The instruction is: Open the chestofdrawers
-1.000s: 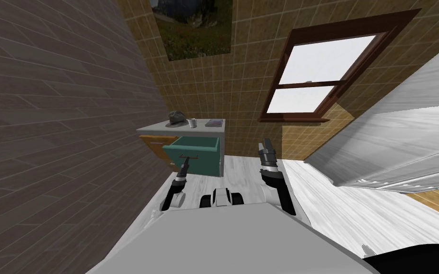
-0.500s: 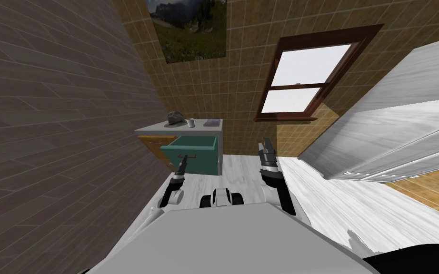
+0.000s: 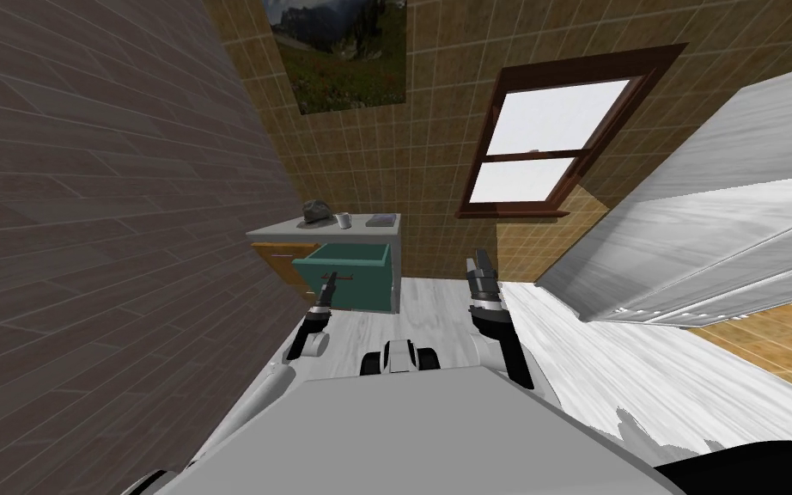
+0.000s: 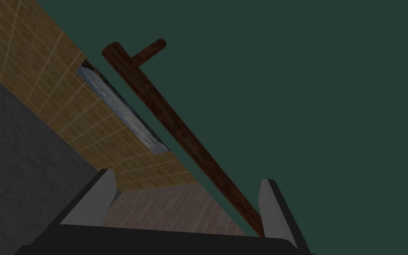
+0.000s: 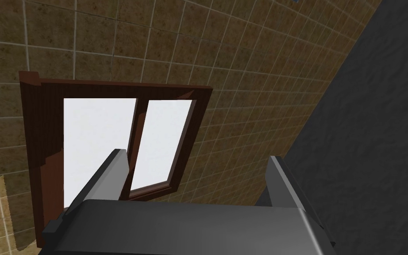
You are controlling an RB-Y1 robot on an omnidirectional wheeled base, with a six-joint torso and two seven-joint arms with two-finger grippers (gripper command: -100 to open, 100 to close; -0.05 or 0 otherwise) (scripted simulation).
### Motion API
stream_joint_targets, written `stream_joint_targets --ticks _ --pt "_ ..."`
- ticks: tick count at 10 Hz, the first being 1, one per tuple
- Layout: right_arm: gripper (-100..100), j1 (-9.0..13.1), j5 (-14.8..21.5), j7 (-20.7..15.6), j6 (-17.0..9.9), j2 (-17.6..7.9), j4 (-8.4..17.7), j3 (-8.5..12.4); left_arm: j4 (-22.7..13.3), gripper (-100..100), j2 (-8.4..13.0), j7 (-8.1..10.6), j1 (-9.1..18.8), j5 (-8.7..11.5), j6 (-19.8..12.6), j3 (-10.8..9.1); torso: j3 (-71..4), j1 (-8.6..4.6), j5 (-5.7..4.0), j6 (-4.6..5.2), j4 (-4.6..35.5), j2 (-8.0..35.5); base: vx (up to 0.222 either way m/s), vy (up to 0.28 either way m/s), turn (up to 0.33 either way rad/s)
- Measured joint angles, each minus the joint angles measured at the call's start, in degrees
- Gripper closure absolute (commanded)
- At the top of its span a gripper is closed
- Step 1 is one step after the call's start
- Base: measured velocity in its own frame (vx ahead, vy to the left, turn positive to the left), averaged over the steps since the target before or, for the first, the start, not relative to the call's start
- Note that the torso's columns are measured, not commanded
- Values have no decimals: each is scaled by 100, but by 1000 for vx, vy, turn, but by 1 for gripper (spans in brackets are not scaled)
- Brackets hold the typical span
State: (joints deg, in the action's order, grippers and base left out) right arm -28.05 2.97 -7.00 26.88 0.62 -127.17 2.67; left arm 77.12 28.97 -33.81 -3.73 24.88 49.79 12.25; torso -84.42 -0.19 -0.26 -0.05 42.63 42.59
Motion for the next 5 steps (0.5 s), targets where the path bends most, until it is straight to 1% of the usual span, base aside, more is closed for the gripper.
stream_joint_targets --ticks 1,2,5 --pt "0 0 0 0 0 0 0 0 19 -100 36 50 107 20 -178 -48 12 -7 -10 -3 17 19 -22 -12 4" --pt "0 0 0 0 0 0 0 0 5 0 40 63 112 26 -227 -55 12 -6 0 2 4 14 0 0 0" --pt "0 0 0 0 0 0 0 0 -31 0 32 66 75 29 -257 -40 -9 4 13 7 -20 -18 0 0 0"
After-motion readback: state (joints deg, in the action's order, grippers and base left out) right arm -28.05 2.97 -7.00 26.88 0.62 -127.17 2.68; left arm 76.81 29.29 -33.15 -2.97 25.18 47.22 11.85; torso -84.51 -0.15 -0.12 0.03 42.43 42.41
